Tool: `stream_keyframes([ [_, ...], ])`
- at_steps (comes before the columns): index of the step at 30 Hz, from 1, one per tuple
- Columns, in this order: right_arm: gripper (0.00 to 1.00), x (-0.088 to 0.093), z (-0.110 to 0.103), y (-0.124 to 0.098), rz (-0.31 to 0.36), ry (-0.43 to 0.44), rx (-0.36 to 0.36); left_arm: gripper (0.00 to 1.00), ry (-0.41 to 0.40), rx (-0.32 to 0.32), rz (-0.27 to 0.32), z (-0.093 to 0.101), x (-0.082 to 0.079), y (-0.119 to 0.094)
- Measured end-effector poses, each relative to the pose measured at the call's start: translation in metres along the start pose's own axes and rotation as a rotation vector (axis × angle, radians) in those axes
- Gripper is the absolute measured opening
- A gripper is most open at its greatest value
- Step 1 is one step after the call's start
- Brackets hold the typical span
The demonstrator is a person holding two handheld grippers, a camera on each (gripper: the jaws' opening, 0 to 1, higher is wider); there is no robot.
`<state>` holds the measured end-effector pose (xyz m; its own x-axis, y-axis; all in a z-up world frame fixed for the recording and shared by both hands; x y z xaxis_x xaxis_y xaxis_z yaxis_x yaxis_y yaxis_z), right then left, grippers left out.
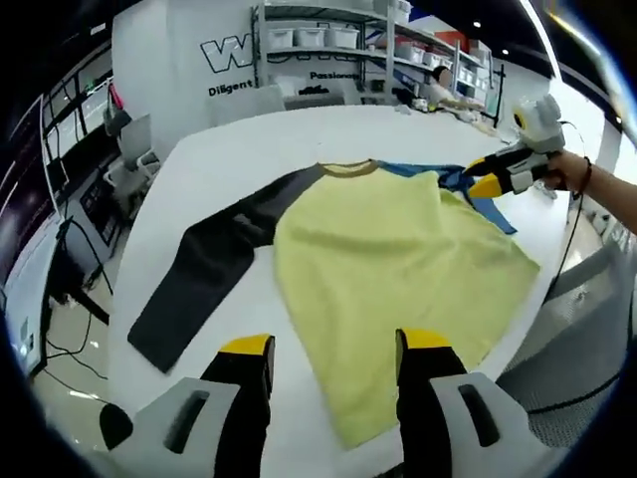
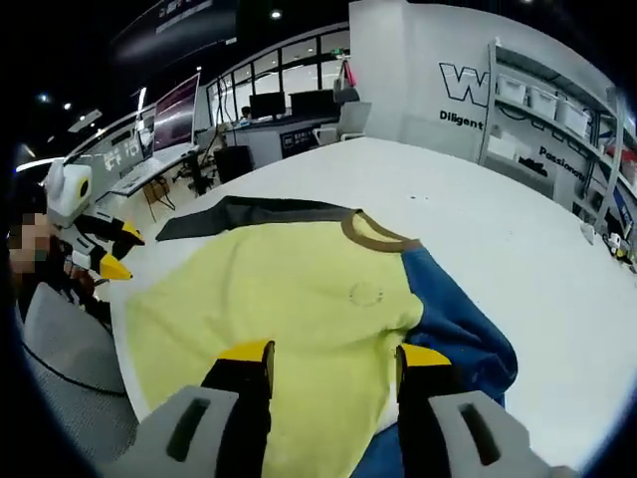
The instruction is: Fold the garment on the visible template until the final outline fits inside the template.
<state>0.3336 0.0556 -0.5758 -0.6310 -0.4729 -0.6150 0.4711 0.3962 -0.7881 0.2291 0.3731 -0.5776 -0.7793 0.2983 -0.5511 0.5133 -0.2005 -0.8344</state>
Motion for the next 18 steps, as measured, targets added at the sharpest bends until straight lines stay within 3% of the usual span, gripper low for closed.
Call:
stream_keyframes([
  [4,0.49,-0.009,0.02,-0.001,-0.001,0.02,-0.003,0.61,-0.055,-0.002,-0.004,0.002,0.0,0.005],
  [6,0.51,-0.013,0.03,0.0,-0.006,0.035,-0.01,0.65,-0.078,0.028,-0.011,0.007,0.001,0.006],
  [12,0.47,-0.025,0.058,0.006,-0.015,0.057,-0.014,0.79,-0.065,0.049,0.001,0.016,-0.001,0.007],
  [16,0.47,-0.033,0.076,0.016,-0.03,0.038,-0.013,0.98,-0.037,0.08,0.011,0.025,-0.004,0.008],
  [18,0.47,-0.036,0.082,0.021,-0.039,0.026,-0.026,0.99,-0.023,0.081,0.012,0.027,-0.005,0.007],
])
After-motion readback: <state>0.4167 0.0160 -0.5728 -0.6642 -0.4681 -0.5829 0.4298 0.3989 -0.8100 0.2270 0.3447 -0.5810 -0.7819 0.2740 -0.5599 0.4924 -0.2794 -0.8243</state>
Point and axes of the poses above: the point that each gripper's makers call its tool centre point, and the gripper's own axes: y roughly forward along the fingers, z roughly to its right, x roughly out of its underside, the point moved 5 cm from there along -y, roughly backward along the fingers, and after that the axes turned 12 degrees about -z, right-handed, at the moved point
